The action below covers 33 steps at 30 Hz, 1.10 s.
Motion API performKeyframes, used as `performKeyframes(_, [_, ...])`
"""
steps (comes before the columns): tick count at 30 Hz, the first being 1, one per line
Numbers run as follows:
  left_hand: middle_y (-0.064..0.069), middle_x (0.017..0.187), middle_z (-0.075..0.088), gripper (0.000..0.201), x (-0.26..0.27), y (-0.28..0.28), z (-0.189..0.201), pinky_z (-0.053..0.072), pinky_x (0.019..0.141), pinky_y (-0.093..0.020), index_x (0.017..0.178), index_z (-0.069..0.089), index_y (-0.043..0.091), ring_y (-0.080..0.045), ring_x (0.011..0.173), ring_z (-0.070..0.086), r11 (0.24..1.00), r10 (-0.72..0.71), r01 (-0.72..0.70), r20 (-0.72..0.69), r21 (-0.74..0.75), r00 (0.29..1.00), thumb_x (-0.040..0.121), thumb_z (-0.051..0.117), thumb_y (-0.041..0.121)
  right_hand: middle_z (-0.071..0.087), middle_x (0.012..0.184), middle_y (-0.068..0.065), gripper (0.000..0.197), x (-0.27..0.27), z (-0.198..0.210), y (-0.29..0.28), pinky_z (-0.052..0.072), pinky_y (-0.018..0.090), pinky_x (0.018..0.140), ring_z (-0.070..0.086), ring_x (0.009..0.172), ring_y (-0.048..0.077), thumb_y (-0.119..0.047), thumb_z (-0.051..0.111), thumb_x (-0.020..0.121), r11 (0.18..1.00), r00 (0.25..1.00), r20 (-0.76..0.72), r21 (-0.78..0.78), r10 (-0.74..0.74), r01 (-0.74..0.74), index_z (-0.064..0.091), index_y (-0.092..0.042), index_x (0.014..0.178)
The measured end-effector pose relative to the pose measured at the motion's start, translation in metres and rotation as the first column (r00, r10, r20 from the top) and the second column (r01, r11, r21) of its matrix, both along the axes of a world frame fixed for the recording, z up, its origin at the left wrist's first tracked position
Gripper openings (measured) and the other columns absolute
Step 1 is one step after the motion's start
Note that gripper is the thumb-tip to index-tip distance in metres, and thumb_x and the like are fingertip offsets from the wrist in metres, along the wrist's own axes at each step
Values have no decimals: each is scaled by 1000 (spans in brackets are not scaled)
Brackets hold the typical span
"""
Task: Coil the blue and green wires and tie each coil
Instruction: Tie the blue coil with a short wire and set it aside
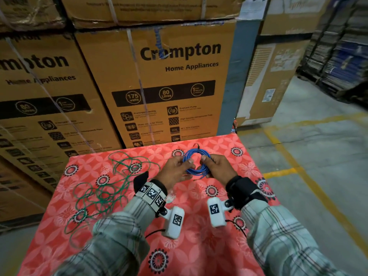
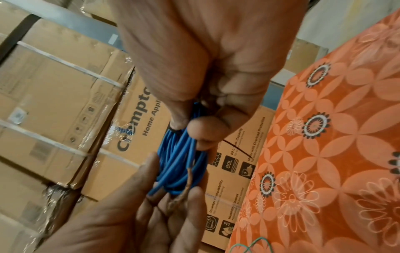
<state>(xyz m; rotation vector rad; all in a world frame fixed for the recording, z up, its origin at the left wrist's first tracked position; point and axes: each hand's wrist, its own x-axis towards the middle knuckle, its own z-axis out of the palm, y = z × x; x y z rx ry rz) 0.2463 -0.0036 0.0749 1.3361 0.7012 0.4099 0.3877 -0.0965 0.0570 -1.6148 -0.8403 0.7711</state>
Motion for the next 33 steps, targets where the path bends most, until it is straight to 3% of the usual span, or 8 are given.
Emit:
performKeyframes(6, [-4, 75, 62, 17, 64, 5, -33, 52, 67, -34, 83, 59, 12, -20, 68, 58, 978, -37, 63, -133, 197, 990, 98, 53, 17, 55, 64, 5, 23, 51, -24, -18, 41, 22, 49, 48, 51, 11, -22, 52, 99, 995, 998, -47, -85, -52, 48, 60, -7, 84])
performKeyframes(13, [-4, 82, 66, 8, 157, 10, -60, 54, 72, -41, 99, 64, 19, -24, 75, 63, 949, -72, 102, -108, 297, 991, 93, 59, 22, 50, 56, 7, 27, 141, -57, -23, 38, 30, 48, 43, 47, 13, -18, 58, 92, 988, 981, 122, -9, -151, 153, 56, 3, 75])
performKeyframes(16, [-5, 93, 62, 27, 197, 12, -67, 50, 65, -26, 117, 55, 10, -5, 67, 60, 958, -7, 43, -128, 284, 992, 92, 62, 18, 54, 56, 7, 32, 177, -73, -14, 44, 39, 52, 48, 50, 16, -31, 57, 86, 959, 946, 158, 11, -282, 284, 59, -2, 73])
performKeyframes(17, [-8, 101, 62, 37, 209, 13, -73, 51, 69, -25, 121, 52, 7, -3, 74, 61, 961, 12, 33, -160, 276, 987, 90, 65, 21, 58, 58, 8, 35, 189, -80, -11, 47, 42, 55, 52, 53, 19, -39, 57, 83, 944, 933, 159, -1, -324, 329, 62, -5, 73])
performKeyframes(20, [-20, 119, 61, 70, 238, 15, -101, 53, 88, -45, 127, 50, 3, -28, 107, 62, 946, 42, 46, -263, 320, 964, 72, 67, 44, 65, 64, 14, 47, 218, -102, -1, 54, 50, 62, 62, 62, 35, -55, 53, 70, 916, 916, 133, -91, -378, 391, 65, -10, 75])
performKeyframes(24, [-24, 126, 57, 53, 255, 14, -131, 48, 96, -45, 133, 48, 3, -32, 116, 57, 937, 43, 92, -373, 338, 927, 86, 66, 17, 68, 68, 13, 36, 243, -127, 8, 55, 52, 71, 66, 72, 36, -49, 55, 68, 891, 918, 122, -221, -377, 396, 68, -16, 75])
performKeyframes(29, [-14, 111, 65, 44, 261, 15, -145, 48, 94, -37, 131, 53, 11, -25, 103, 61, 921, 20, 133, -387, 366, 922, 88, 57, 24, 63, 74, 6, 31, 245, -125, 11, 48, 34, 67, 58, 71, 24, -38, 57, 75, 866, 873, 220, -162, -436, 473, 66, -9, 83])
performKeyframes(33, [2, 78, 58, 37, 265, 21, -148, 48, 72, -34, 133, 50, 16, -19, 74, 55, 930, -29, 172, -400, 325, 916, 96, 48, 16, 57, 92, 19, 14, 251, -125, 18, 41, 37, 70, 53, 82, 32, -10, 67, 79, 916, 785, 554, -95, -277, 390, 62, -5, 91])
